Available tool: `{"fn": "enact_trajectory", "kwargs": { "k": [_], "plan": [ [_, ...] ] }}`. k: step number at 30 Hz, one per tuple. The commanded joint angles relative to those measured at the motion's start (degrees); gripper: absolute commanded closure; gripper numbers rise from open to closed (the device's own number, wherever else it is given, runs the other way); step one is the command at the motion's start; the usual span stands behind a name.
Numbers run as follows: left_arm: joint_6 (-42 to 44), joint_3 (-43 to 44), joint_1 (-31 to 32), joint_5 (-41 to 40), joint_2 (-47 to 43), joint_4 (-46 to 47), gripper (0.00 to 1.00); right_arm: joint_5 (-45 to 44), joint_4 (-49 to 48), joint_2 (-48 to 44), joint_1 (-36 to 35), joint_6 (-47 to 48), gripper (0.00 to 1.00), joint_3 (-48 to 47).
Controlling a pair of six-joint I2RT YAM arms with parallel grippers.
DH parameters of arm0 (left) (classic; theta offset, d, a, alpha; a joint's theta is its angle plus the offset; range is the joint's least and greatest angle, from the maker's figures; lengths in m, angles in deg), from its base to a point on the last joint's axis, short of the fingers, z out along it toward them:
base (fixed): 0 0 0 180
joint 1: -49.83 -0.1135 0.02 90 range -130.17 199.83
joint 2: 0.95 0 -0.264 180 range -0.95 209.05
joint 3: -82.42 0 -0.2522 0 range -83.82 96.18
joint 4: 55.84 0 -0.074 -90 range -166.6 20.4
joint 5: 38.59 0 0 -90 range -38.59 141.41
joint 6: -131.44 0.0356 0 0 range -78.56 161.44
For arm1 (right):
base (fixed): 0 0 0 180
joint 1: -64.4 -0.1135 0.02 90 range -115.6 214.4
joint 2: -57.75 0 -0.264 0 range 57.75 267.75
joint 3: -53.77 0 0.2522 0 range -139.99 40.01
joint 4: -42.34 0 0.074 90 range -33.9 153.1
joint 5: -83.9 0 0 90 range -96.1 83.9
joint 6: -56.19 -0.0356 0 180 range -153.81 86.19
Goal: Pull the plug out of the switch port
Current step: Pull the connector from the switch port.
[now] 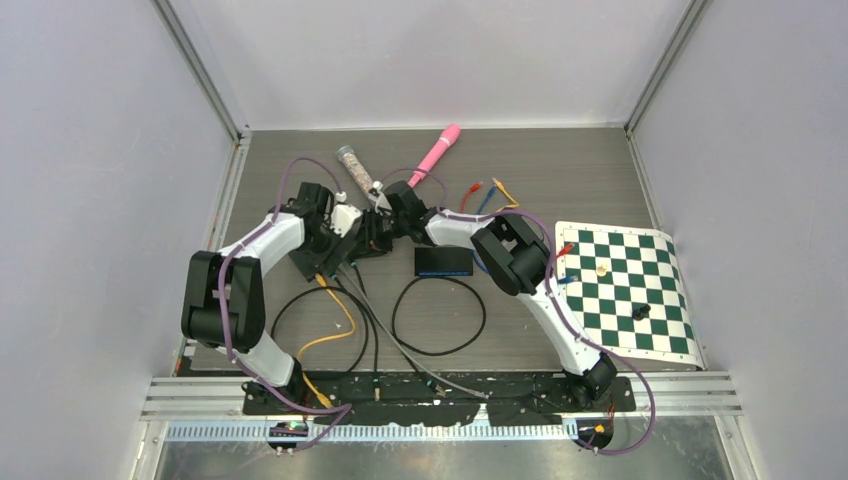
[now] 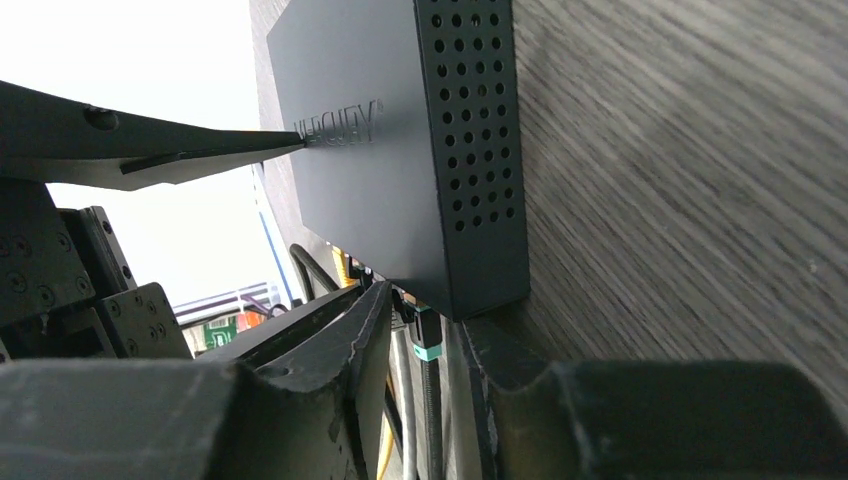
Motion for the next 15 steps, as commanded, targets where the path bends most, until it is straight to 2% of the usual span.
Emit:
{"fn": "enact_trajectory", "kwargs": {
  "k": [1,5,7,9,15],
  "plan": [
    [-0.57,0.92,-0.49,2.12,-0.62,-0.89,0.26,0.75,-2.63,0.94,-0.51,-0.76,0.70,-1.83],
    [-0.28,1.04,-0.49,2.36,-0.65,-1.79,0.26,1.37,-3.65,0.16,-0.72,-0.94,0.72,-0.43],
    [-0.19,1.02,-0.45,2.60,-0.81,-1.89,0.26,1.12,-3.50,-0.25,-0.90,-0.52,0.65,-0.27],
    [-0.20,0.92,-0.49,3.01,-1.17,-1.91,0.26,0.76,-2.45,-0.10,-1.10,-0.02,0.64,-0.89],
    [0.20,0.11,-0.53,3.60,-2.41,-1.42,0.26,0.39,-3.43,0.32,-1.65,-0.36,0.65,-0.56]
  ]
}}
